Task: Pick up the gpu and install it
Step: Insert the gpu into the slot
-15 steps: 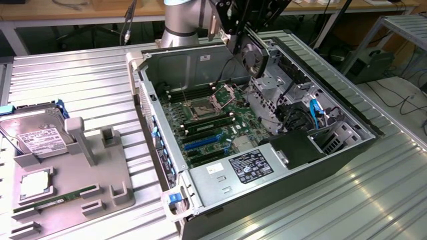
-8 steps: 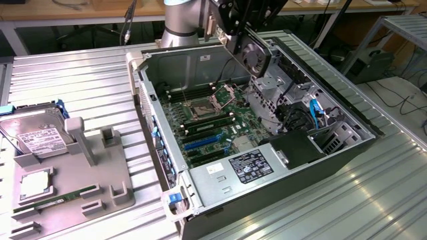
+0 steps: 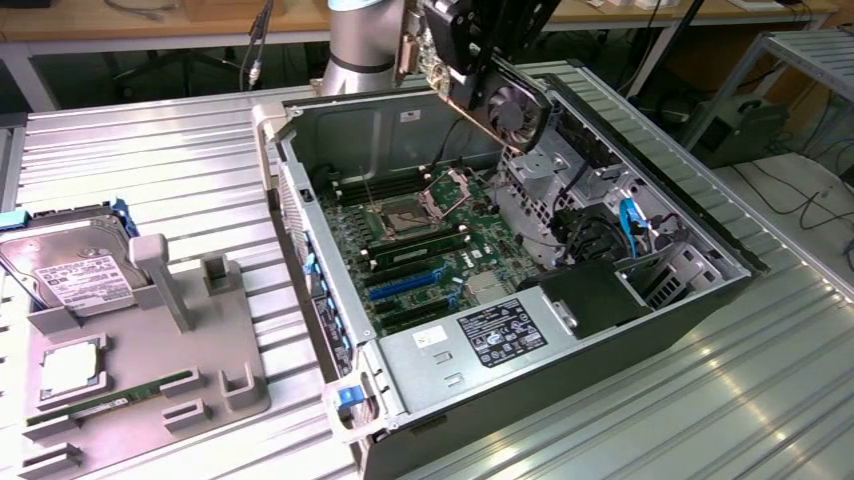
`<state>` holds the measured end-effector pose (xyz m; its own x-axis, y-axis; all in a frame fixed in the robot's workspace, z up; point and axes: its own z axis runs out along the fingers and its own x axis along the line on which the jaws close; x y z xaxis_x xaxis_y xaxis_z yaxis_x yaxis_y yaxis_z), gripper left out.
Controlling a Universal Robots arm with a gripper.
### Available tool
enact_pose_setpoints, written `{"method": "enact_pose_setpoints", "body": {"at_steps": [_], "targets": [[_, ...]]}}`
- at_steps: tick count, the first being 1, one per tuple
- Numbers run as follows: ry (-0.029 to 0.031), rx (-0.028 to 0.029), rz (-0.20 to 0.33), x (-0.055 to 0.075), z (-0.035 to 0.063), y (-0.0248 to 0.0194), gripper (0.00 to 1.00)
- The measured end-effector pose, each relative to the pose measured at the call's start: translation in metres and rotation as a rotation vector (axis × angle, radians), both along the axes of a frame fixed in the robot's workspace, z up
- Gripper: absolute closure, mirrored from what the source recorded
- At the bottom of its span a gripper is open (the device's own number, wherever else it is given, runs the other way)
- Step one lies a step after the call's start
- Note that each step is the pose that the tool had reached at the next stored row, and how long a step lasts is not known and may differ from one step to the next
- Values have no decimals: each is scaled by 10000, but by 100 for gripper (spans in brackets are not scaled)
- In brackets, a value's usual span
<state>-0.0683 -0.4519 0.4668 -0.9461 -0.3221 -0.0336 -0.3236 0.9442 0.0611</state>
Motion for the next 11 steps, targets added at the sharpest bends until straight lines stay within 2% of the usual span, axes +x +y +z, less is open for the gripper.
{"method": "enact_pose_setpoints", "body": {"at_steps": [11], "targets": [[-1,1,1925,0,-15,-12,71]]}}
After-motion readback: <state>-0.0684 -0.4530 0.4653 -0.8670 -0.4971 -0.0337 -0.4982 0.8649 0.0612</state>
